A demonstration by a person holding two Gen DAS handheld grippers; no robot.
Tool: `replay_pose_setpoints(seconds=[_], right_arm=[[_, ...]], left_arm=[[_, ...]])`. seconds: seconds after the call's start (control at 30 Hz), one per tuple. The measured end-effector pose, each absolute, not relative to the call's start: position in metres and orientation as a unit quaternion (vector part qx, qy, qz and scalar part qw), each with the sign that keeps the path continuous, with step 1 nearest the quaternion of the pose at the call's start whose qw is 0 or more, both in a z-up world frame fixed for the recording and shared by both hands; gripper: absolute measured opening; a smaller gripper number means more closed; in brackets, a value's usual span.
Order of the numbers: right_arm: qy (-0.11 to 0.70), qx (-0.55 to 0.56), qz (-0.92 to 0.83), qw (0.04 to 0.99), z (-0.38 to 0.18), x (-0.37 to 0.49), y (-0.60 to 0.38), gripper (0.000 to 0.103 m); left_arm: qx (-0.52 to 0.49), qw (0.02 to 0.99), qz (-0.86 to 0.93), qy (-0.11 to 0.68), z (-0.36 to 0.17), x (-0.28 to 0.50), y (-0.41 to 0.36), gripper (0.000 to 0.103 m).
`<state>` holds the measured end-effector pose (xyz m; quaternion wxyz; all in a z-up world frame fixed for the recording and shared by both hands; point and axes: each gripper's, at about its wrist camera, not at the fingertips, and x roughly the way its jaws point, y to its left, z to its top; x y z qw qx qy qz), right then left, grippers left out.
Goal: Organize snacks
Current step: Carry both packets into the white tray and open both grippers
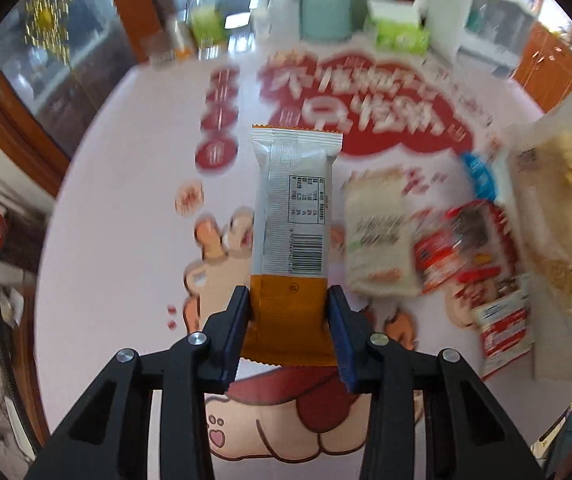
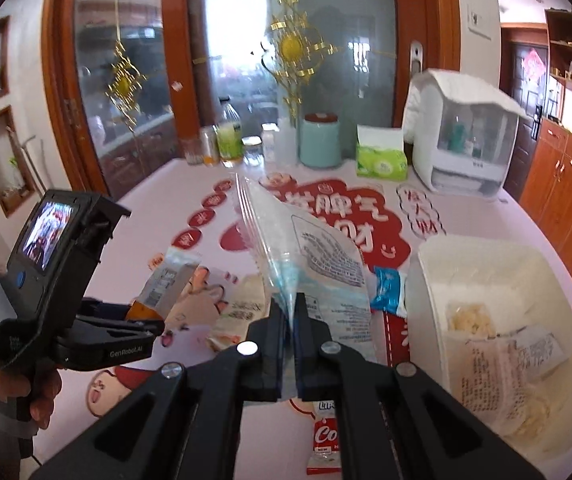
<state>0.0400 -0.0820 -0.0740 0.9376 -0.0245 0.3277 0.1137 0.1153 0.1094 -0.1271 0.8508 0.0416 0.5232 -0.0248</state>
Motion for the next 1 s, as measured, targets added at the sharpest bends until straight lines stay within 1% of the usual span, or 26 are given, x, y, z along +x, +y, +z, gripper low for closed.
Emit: replay_pose_setpoints(seconds=[0.17, 0.4, 0.67, 1.0], right_arm=[[0.281, -0.017, 0.118, 0.952, -0.040, 0.021, -0.096, 0.003], [0.215, -0.010, 0.095, 0.972, 0.003, -0.011, -0.134, 0.003], [0.169, -0.011, 0.031, 0.985, 0.029, -0.043, -0.186, 0.003], [0.188, 0.016, -0.044, 0.981, 0.020, -0.049, -0.253, 0.004]], left_arm=[[0.050, 0.883, -0.054, 0.464, -0.071, 0.108, 0.075, 0.037], [0.060, 0.904, -0.121, 0.406, -0.015, 0.089, 0.009, 0.037], [0.083, 0.901, -0.199, 0.376, 0.009, 0.078, -0.084, 0.037], [0.119, 0.888, -0.244, 0.372, 0.006, 0.073, -0.172, 0.038]])
